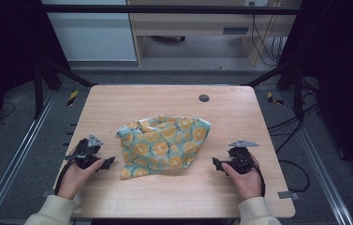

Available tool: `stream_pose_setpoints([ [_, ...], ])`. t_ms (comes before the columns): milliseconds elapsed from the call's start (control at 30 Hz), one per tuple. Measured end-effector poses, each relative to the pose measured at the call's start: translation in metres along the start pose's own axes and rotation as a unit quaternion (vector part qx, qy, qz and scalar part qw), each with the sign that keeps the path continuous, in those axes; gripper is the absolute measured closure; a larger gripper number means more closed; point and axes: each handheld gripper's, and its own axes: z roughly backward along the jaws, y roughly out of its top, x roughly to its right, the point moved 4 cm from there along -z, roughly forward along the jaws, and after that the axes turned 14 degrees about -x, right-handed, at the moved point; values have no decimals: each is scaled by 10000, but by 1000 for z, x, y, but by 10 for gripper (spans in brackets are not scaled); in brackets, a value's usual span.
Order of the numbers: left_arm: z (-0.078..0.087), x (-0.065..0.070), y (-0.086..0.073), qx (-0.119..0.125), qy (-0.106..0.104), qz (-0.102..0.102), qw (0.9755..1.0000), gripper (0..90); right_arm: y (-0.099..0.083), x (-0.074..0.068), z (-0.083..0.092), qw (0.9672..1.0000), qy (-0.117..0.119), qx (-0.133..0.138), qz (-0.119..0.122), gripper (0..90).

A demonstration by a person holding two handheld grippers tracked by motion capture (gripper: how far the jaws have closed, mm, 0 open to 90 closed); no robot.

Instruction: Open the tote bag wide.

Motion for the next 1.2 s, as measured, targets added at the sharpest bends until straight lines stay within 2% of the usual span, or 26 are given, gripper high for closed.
stream_pose_setpoints([
  [267, 8, 5, 1, 66, -92, -34, 9999, 114, 3, -6, 3, 9999, -49, 40, 107, 136],
  [367, 18, 8, 4, 195, -105, -95, 9997, 120, 7, -11, 9, 9996, -15, 146, 222, 178],
  [400, 25, 10, 7, 340, -159, -111, 9992, 121, 12, -15, 16, 9993, -8, 258, 276, 214],
  [433, 29, 10, 8, 376, -176, -120, 9991, 121, 14, -17, 20, 9990, 8, 309, 329, 237],
  [467, 29, 10, 8, 376, -176, -120, 9991, 121, 14, -17, 20, 9990, 8, 309, 329, 237],
  [533, 40, 11, 12, 504, -125, -201, 9984, 122, 21, -21, 28, 9980, 30, 423, 479, 275],
  [700, 71, 17, 24, 730, -172, -432, 9962, 131, 46, -33, 47, 9947, 161, 640, 783, 342],
  [900, 100, 27, 42, 947, -223, -776, 9922, 137, 90, -54, 58, 9882, 290, 799, 1275, 367],
  [1000, 106, 33, 54, 962, -257, -889, 9911, 142, 109, -64, 58, 9857, 325, 737, 1482, 355],
  [1100, 109, 41, 65, 944, -270, -1037, 9897, 140, 121, -68, 53, 9857, 315, 566, 1557, 347],
  [1200, 108, 50, 75, 881, -377, -1168, 9885, 122, 127, -71, 44, 9855, 356, 401, 1611, 357],
])
